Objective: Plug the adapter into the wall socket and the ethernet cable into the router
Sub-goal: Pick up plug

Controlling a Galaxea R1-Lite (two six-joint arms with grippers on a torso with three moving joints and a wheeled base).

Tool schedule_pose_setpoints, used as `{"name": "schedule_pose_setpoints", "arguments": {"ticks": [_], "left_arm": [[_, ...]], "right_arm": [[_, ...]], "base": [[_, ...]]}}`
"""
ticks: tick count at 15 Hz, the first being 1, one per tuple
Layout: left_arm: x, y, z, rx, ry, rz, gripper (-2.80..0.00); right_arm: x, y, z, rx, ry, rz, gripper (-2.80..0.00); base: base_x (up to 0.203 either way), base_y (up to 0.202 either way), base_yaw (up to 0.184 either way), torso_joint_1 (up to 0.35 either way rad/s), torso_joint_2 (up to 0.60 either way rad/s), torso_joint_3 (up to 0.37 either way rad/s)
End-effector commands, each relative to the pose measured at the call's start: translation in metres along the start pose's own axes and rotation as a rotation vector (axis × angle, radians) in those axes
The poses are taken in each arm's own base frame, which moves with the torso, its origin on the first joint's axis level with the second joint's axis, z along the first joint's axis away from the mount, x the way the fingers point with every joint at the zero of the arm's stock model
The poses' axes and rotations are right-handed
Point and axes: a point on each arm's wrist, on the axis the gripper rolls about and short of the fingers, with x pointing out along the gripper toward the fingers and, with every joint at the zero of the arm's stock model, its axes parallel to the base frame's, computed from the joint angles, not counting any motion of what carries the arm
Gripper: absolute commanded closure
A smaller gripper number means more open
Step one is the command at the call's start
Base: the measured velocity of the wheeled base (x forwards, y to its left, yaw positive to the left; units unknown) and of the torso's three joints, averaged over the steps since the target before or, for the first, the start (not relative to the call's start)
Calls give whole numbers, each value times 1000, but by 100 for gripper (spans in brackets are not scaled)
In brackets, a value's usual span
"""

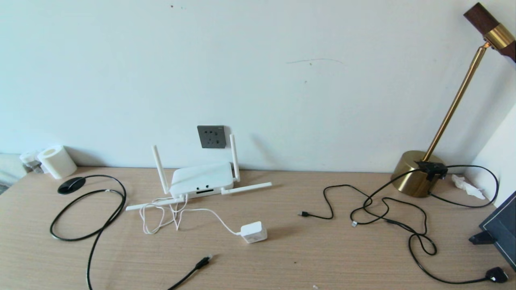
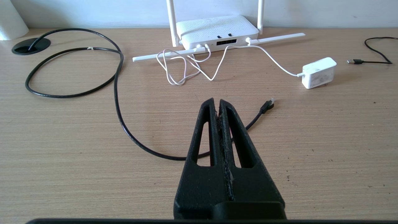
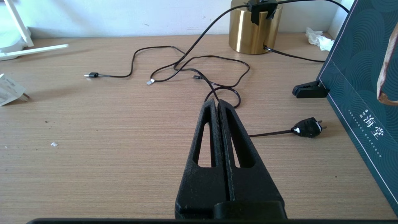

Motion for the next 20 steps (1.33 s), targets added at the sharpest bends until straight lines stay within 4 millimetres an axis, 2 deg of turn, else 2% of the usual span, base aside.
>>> {"name": "schedule_pose_setpoints", "arguments": {"ticks": [1,8,10,12,14,17,20], "left_arm": [[0,0,0,7,4,-3,0],[0,0,-1,31,7,-3,0],[-1,-1,7,57,-29,-23,0],[-9,-3,39,69,-111,-129,0],[0,-5,66,70,-68,-217,0],[31,-8,104,60,41,-350,0],[65,-13,121,75,94,-417,0]], "right_arm": [[0,0,0,1,1,0,0],[0,0,0,1,1,0,0],[0,0,0,1,1,0,0],[0,0,0,1,1,0,0],[0,0,0,1,1,0,0],[0,0,0,1,1,0,0],[0,0,0,1,1,0,0]], "base": [[0,0,0,0,0,0],[0,0,0,0,0,0],[0,0,0,0,0,0],[0,0,0,0,0,0],[0,0,0,0,0,0],[0,0,0,0,0,0],[0,0,0,0,0,0]]}}
